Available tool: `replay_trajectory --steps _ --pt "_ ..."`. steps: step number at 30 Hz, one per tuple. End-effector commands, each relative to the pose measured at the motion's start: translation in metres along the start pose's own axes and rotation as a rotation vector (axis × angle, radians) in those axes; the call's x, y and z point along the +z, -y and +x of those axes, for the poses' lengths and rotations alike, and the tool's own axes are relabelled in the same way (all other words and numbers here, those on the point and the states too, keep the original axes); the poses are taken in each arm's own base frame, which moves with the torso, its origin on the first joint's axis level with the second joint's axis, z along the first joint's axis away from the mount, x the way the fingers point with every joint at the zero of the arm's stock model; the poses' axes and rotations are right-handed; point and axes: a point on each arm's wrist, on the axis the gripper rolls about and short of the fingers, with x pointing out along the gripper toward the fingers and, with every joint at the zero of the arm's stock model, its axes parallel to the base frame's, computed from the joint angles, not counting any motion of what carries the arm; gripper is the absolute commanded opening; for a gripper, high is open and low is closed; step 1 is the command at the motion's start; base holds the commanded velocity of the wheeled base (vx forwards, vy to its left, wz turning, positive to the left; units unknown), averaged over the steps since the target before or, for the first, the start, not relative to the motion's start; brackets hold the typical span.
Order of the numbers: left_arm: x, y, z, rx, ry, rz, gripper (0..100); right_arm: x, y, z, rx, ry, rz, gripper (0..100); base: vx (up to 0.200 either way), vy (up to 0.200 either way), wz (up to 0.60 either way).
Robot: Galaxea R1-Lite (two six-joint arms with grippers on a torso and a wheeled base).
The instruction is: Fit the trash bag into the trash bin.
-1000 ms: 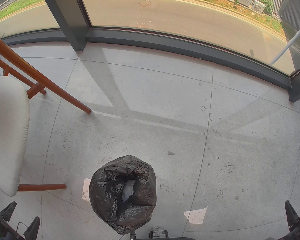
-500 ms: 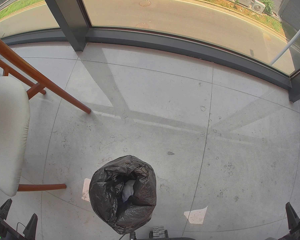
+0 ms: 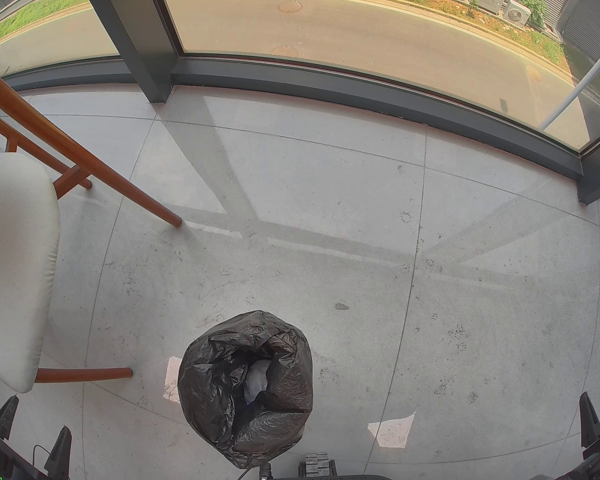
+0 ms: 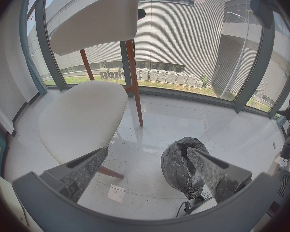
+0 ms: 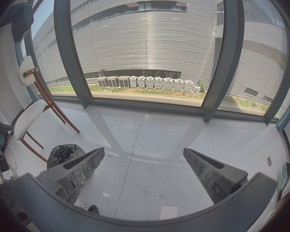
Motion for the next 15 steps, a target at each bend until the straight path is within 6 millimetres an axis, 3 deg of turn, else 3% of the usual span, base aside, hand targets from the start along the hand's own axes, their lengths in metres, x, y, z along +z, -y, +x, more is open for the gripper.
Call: replay_trajectory --steps 1,15 --pt "-0.0054 0.0006 -0.0004 0.007 0.005 -0.002 100 -0.0031 0.0000 0.0008 0.012 0.007 -0.040 100 0.000 0.000 0.00" --pt "-0.0059 0.0005 -0.0005 0.016 0.001 -0.022 100 -0.0031 -0.0007 0.0008 0.041 0.006 -0.052 100 0.000 0.000 0.00"
